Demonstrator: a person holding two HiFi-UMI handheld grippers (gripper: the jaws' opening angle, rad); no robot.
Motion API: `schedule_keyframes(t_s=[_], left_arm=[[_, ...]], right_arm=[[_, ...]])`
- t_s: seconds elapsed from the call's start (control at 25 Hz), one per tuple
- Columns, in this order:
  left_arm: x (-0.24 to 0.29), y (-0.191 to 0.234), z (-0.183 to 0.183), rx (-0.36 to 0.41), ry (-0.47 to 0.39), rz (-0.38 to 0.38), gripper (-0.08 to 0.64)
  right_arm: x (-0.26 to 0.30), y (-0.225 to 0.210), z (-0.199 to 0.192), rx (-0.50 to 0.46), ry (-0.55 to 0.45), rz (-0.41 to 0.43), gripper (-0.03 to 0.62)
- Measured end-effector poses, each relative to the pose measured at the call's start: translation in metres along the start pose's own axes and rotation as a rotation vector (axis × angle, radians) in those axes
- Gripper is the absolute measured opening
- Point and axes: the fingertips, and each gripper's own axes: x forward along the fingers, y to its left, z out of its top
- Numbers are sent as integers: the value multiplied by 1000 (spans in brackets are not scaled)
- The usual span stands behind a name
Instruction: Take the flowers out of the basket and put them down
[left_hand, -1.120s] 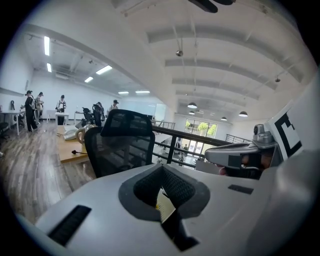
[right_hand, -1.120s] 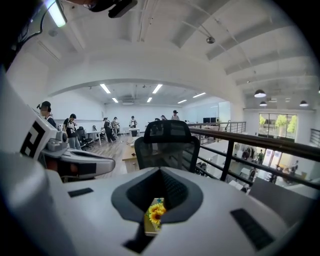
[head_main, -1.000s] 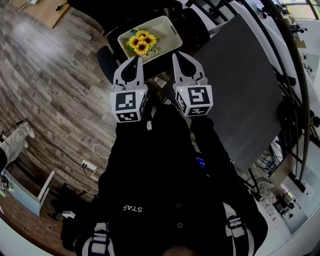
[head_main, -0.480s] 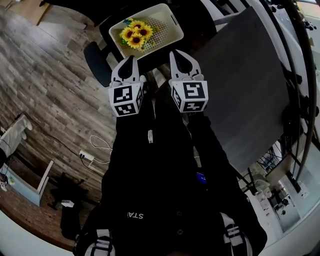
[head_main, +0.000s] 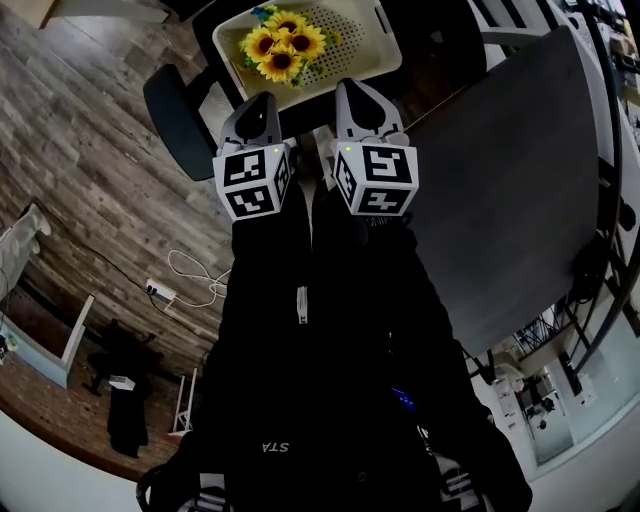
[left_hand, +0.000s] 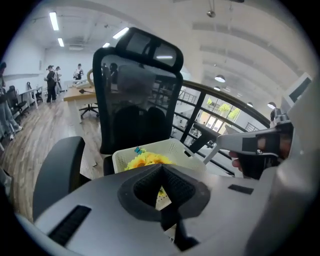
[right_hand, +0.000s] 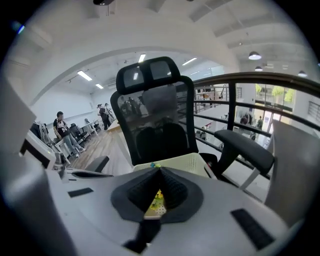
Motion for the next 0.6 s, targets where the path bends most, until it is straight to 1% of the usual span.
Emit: schedule_keyframes(t_s=[0.12, 0.24, 0.48, 0.6], left_arm=[[23, 15, -20, -29, 50, 24, 3], [45, 25, -33, -41, 84, 27, 3], [78, 38, -56, -61, 128, 29, 3], [93, 41, -65, -59, 148, 33, 3]], right_arm=[[22, -5, -19, 18, 28, -8, 12], [40, -11, -29, 34, 39, -13, 12], [68, -23, -51, 64, 86, -24, 12], [80, -32, -59, 74, 97, -31, 12]])
